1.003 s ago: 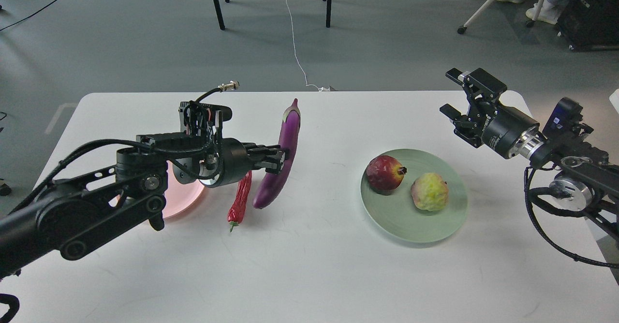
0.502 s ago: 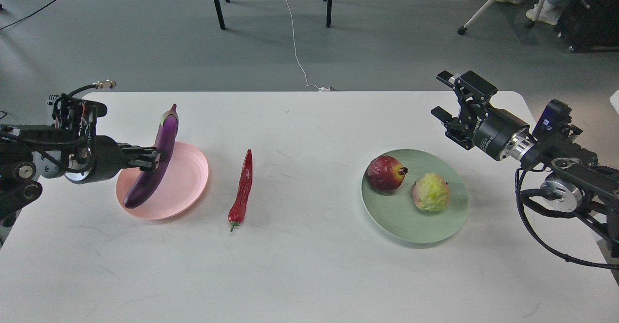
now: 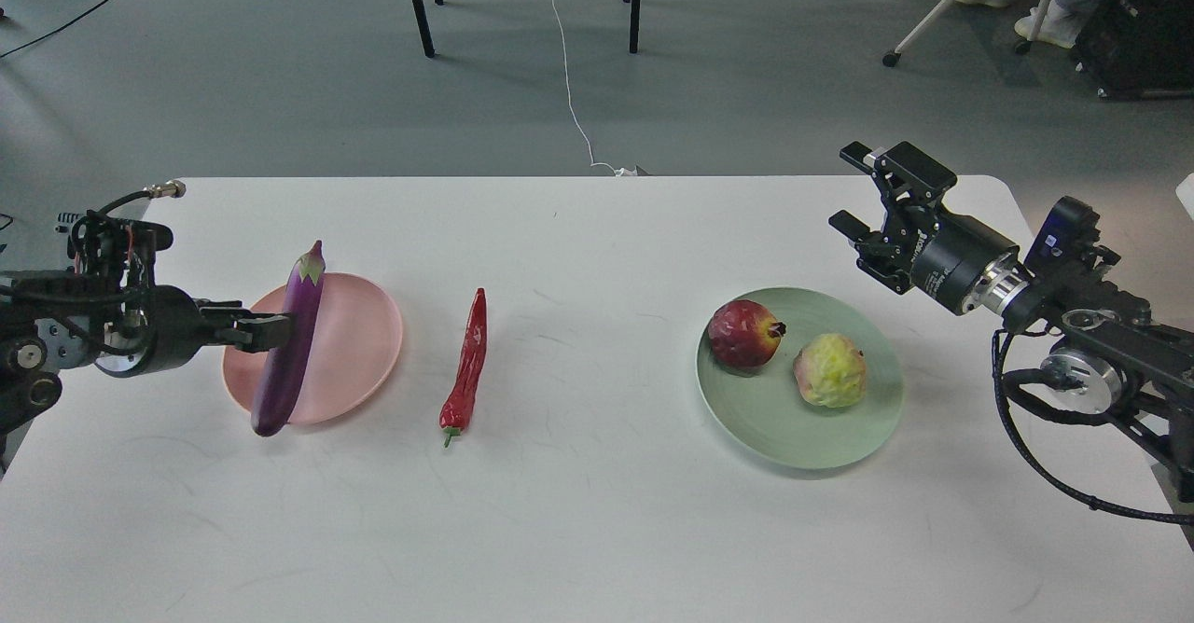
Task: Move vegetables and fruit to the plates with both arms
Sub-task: 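Release the eggplant on the pink plate and raise the left gripper, then lower the left gripper onto the red chili pepper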
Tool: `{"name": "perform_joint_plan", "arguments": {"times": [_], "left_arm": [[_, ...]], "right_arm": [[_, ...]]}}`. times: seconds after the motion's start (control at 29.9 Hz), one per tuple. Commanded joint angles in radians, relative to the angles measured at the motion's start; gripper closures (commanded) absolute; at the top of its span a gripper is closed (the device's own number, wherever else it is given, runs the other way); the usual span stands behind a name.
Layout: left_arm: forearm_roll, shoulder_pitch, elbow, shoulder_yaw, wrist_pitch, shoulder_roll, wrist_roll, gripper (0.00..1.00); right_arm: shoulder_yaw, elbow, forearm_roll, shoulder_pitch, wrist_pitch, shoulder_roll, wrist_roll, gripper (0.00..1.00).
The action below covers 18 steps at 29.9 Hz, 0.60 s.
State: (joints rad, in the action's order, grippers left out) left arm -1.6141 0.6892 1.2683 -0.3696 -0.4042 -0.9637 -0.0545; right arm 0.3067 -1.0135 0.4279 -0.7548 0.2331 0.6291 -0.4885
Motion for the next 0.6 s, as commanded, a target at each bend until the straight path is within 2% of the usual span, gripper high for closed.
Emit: {"name": "perform_joint_plan", "arguments": {"times": [0.0, 0.13, 0.23, 0.3, 0.43, 0.57], "left_arm": [[0.002, 0.012, 0.028, -0.029, 0.005, 0.002, -0.002, 0.01], [0.011, 0.029, 0.134, -0.112, 0.001, 0.023, 0.001, 0.01], [0.016, 0.038, 0.181, -0.109, -0.001, 0.088, 0.019, 0.01], [0.010, 0.038, 0.184, -0.104, -0.001, 0.135, 0.035, 0.02], [-0.003, 0.026, 0.175, -0.088, -0.002, 0.209, 0.093, 0.02], [-0.052, 0.029, 0.128, -0.016, 0.004, 0.285, 0.097, 0.03]], "right_arm": [[0.000, 0.000, 0.000, 0.000, 0.000, 0.000, 0.000, 0.04], [0.000, 0.000, 0.000, 0.000, 0.000, 0.000, 0.000, 0.04], [0.000, 0.000, 0.000, 0.000, 0.000, 0.003, 0.000, 0.04], [0.000, 0.000, 0.000, 0.000, 0.000, 0.007, 0.000, 0.04], [0.000, 0.000, 0.000, 0.000, 0.000, 0.012, 0.000, 0.04], [0.000, 0.000, 0.000, 0.002, 0.000, 0.012, 0.000, 0.04]]}}
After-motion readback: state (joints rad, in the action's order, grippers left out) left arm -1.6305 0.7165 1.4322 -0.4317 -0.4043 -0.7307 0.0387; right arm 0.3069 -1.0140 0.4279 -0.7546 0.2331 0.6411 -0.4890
